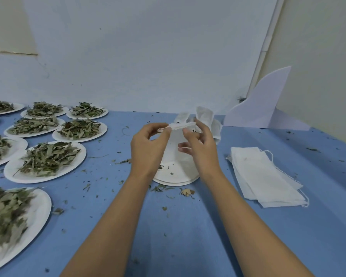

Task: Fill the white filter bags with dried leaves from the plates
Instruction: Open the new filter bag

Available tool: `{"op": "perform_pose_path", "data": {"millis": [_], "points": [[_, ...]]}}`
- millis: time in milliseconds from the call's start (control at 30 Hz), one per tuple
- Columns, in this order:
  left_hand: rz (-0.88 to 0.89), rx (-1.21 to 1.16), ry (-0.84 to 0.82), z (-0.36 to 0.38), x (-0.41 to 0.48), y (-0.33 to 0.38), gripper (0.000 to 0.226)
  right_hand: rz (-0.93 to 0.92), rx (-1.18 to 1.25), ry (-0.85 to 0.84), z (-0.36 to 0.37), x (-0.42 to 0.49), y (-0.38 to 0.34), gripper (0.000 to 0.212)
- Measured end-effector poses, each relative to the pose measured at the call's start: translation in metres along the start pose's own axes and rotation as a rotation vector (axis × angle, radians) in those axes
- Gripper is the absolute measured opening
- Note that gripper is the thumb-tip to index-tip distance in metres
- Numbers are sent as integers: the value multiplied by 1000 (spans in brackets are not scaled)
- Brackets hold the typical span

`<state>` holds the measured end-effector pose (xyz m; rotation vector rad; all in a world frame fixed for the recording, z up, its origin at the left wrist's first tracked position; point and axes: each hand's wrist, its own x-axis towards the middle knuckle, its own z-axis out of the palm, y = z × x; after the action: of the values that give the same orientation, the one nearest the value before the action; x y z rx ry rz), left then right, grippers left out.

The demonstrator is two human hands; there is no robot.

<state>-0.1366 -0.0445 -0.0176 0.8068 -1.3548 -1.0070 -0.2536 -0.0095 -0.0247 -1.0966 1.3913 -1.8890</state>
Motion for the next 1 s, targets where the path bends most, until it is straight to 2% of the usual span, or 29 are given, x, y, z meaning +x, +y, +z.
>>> {"op": "perform_pose_path", "data": {"millis": [100,167,267,367,467,533,633,733,800,900,1000], "points": [[37,76,5,2,-3,-2,12,50,205,-26,-5,1,-6,26],[55,77,8,2,-2,-2,13,35,261,-69,-7,1,-9,28],[132,62,12,4,-3,2,20,-51,225,-121,-5,2,-16,37],[282,62,23,6,-3,4,23,-175,163,-133,-2,2,-24,36],[369,134,16,5,-3,-3,21,-200,135,-67,-2,3,-24,30],[297,146,0,3,-5,-11,21,-124,124,15,-4,5,-15,23],[107,106,-19,-1,-3,-22,22,46,134,45,-3,2,-3,21],[-11,50,-20,-6,1,-25,19,120,154,4,-5,2,4,41],[-63,30,-27,-7,2,-26,18,83,-49,-62,-6,3,6,50],[-98,-4,-25,-8,2,-25,16,8,-322,-74,-3,-2,9,32],[-186,-35,125,-12,6,-24,14,27,-352,12,-3,-3,10,19]]}}
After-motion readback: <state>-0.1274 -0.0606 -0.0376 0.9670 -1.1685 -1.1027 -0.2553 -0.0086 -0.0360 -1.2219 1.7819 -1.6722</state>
